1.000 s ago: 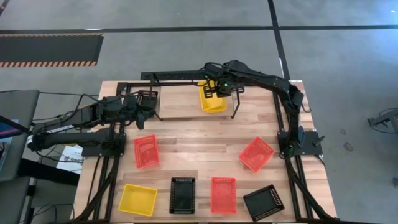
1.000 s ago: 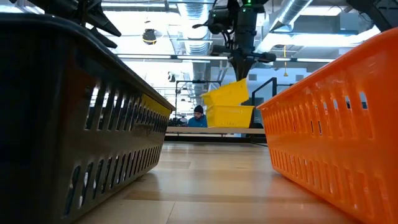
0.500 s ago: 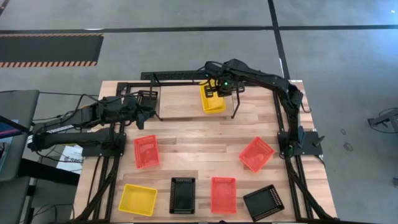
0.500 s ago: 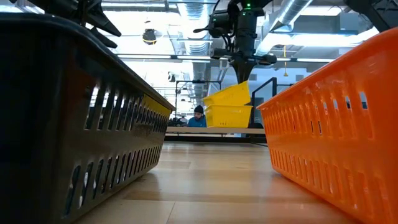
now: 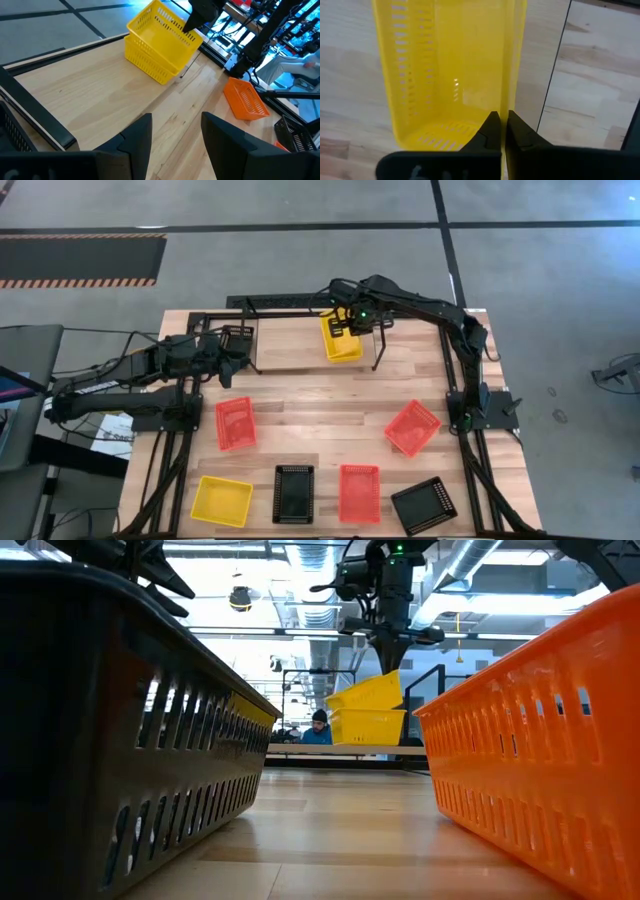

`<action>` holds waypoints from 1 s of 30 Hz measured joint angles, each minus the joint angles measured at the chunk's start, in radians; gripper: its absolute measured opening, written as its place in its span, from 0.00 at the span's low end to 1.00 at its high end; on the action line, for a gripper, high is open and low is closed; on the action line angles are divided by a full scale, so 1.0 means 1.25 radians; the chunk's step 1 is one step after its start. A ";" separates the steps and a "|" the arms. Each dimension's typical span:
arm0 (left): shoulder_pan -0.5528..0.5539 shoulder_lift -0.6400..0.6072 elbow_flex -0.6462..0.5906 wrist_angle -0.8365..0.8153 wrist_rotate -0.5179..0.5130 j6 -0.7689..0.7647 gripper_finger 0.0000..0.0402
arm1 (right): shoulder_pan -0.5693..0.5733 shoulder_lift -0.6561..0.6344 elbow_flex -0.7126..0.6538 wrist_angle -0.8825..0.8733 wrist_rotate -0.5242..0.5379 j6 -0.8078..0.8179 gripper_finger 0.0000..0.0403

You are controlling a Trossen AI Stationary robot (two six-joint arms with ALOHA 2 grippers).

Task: Stack baskets on shelf by color
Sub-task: Stack the top yellow basket on the yellow basket on the shelf

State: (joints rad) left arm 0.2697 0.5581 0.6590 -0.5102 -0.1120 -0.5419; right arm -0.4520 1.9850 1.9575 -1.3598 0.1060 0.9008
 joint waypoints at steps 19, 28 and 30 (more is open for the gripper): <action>0.000 0.000 0.000 0.000 0.000 -0.004 0.39 | 0.006 0.000 0.000 0.002 0.000 -0.027 0.11; 0.000 0.000 0.000 0.000 0.000 -0.004 0.39 | 0.007 -0.002 0.000 0.002 0.003 -0.051 0.01; 0.000 0.000 0.000 0.000 0.000 -0.004 0.39 | 0.011 -0.002 0.000 0.001 0.005 -0.051 0.01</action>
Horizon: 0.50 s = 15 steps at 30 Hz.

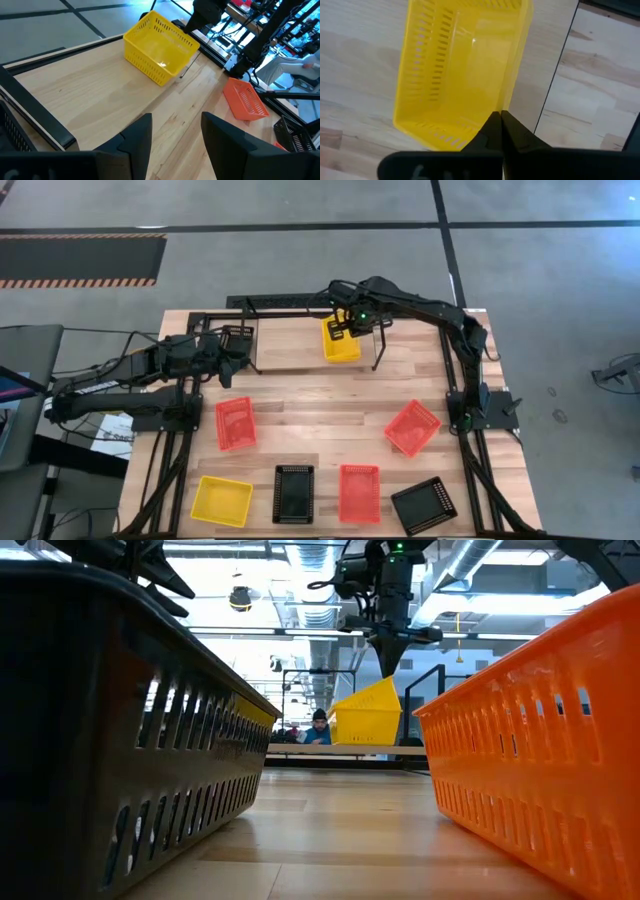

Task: Stack baskets on shelf by color
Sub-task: Stack the top yellow basket on the yellow basket on the shelf

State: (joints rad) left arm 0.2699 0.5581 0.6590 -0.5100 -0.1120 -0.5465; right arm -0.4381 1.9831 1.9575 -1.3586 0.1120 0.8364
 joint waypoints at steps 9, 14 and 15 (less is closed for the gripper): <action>0.000 0.000 0.000 0.000 0.000 0.000 0.39 | 0.029 0.034 -0.001 -0.051 0.000 -0.016 0.00; 0.000 0.000 0.000 0.000 0.000 0.000 0.39 | 0.036 0.086 0.000 -0.047 -0.005 -0.045 0.00; 0.000 0.000 0.000 0.000 0.000 0.000 0.39 | 0.035 0.093 0.000 -0.044 -0.004 -0.048 0.00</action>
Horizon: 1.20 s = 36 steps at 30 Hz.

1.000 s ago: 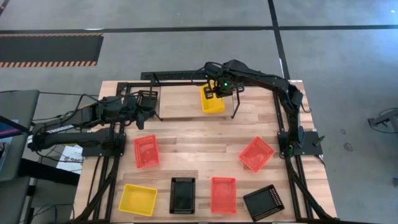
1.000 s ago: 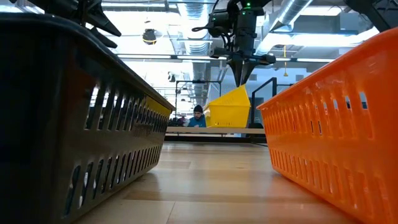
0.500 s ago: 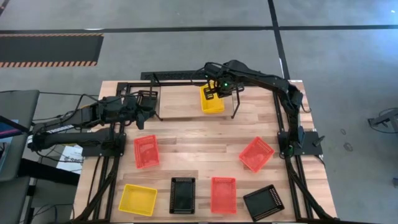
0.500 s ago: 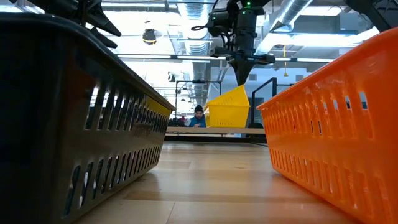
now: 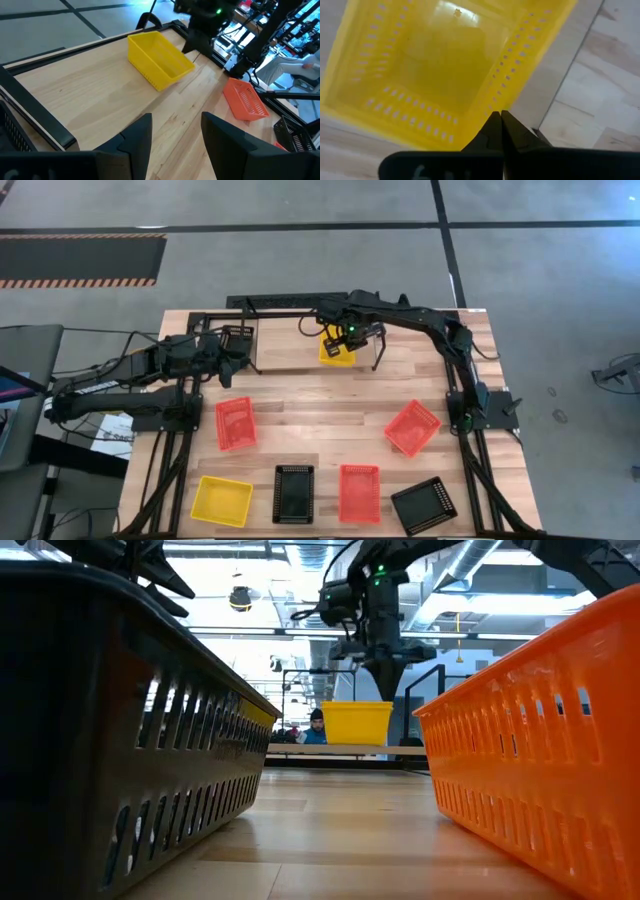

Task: Stack baskets on shelf by color
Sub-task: Stack the top yellow basket on the yellow basket on the shelf, then put the top black basket on the shelf

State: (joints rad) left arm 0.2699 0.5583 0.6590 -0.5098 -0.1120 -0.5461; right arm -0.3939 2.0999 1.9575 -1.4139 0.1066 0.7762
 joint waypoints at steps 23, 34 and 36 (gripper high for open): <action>-0.001 0.000 0.001 -0.271 -0.021 -0.109 0.30 | 0.193 -0.381 0.089 0.025 0.207 -0.041 0.00; -0.001 0.000 0.001 -0.454 -0.173 -0.301 0.14 | 0.279 -0.468 0.088 0.024 0.302 -0.132 0.00; -0.001 0.000 0.001 -0.454 -0.228 -0.329 0.12 | 0.278 -0.466 0.088 0.023 0.302 -0.158 0.00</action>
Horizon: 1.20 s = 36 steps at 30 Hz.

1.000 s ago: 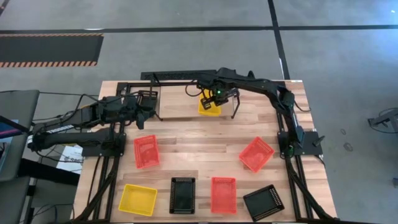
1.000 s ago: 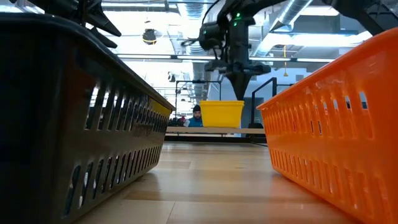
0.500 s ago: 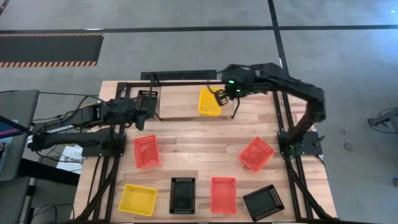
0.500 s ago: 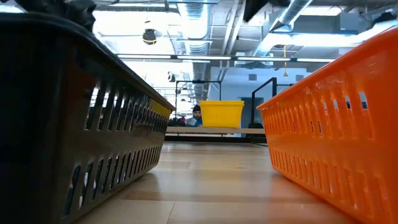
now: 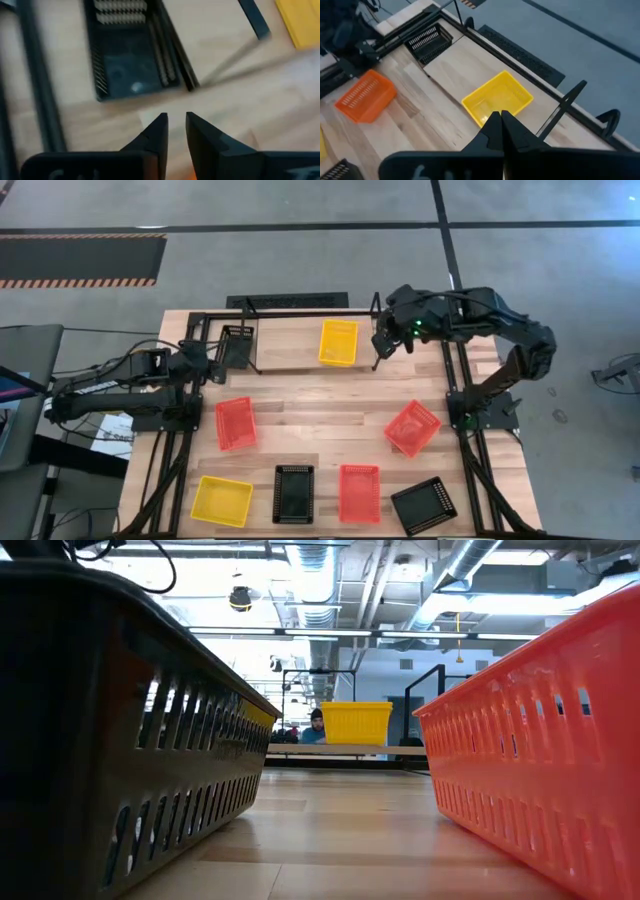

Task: Stack baskets on shelf by color
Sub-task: Put the top black basket on the shelf

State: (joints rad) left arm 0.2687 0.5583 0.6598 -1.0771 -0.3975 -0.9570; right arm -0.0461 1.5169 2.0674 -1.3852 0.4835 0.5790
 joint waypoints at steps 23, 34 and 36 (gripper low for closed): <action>0.206 0.194 0.000 0.005 0.049 0.081 0.50 | 0.023 -0.056 -0.001 0.162 -0.034 -0.230 0.12; 0.476 0.254 0.000 0.143 0.158 0.321 0.51 | 0.076 -0.112 0.000 0.188 -0.033 -0.240 0.13; 0.521 0.278 0.000 0.161 0.185 0.362 0.51 | 0.086 -0.113 0.000 0.190 -0.033 -0.240 0.13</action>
State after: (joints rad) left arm 0.9199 0.9059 0.6594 -0.8759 -0.1666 -0.5050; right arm 0.0619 1.3758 2.0670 -1.1473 0.4419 0.2791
